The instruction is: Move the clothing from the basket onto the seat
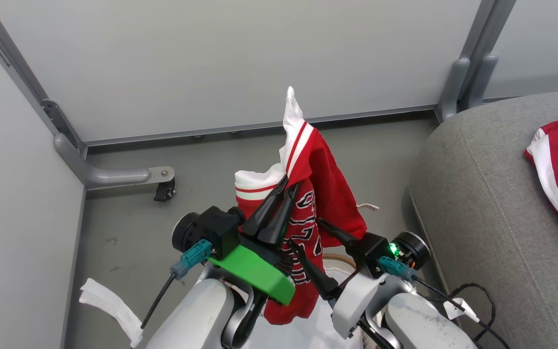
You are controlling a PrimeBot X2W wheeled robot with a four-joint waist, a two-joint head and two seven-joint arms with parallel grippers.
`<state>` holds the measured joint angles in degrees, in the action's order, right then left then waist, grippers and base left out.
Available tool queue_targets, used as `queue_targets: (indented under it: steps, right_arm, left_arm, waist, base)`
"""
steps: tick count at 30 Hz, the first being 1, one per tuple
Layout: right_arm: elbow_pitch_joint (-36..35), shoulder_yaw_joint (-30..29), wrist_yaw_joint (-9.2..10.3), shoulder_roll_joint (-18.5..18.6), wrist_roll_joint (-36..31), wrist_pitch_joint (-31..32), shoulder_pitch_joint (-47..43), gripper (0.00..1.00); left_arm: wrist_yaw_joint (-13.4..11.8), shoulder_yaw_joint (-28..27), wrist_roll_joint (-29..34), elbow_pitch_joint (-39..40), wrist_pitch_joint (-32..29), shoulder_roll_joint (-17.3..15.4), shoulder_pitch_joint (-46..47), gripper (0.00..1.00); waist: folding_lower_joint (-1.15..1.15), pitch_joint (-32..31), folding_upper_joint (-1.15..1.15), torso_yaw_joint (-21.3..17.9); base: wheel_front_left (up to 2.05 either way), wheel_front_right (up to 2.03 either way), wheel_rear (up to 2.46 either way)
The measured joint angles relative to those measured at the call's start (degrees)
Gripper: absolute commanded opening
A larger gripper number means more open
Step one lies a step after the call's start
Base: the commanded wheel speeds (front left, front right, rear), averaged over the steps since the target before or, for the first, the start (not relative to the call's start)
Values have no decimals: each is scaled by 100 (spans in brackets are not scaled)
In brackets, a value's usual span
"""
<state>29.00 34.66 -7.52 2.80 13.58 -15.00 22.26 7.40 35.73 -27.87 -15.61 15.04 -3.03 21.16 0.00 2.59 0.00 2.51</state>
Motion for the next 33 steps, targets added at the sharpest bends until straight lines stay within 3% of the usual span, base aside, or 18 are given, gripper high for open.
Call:
queue_targets:
  steps: [23,24,25,26,27,28,29,33]
  right_arm:
    - [590,-73,0,3,177,0,191,100]
    - [597,-78,0,1,189,0,191,96]
    - [599,-87,0,1,193,0,191,82]
    - [599,-96,0,2,193,0,191,52]
    - [599,-107,0,1,193,0,191,41]
    - [600,-111,0,1,194,0,191,15]
    - [605,-115,0,1,197,0,192,0]
    - [666,-112,0,2,313,0,197,0]
  left_arm:
    - [0,751,-194,264,0,10,292,0]
    - [0,773,-202,271,-1,11,293,0]
    - [0,792,-215,278,-1,11,294,0]
    - [0,812,-222,283,0,11,296,0]
    - [0,831,-232,290,0,11,296,0]
    - [0,845,-235,297,0,11,297,0]
    - [0,854,-237,300,-1,11,297,0]
    - [0,859,-258,321,-1,11,303,0]
  waist:
    - [0,57,0,470]
    - [0,57,0,492]
    - [0,59,0,512]
    - [0,63,0,526]
    - [0,72,0,540]
    - [0,86,0,550]
    - [0,97,0,558]
    - [0,150,0,582]
  base:
    - [0,0,0]
    - [0,0,0]
    - [0,0,0]
    - [0,0,0]
    - [0,0,0]
    - [0,0,0]
    - [0,0,0]
    - [0,0,0]
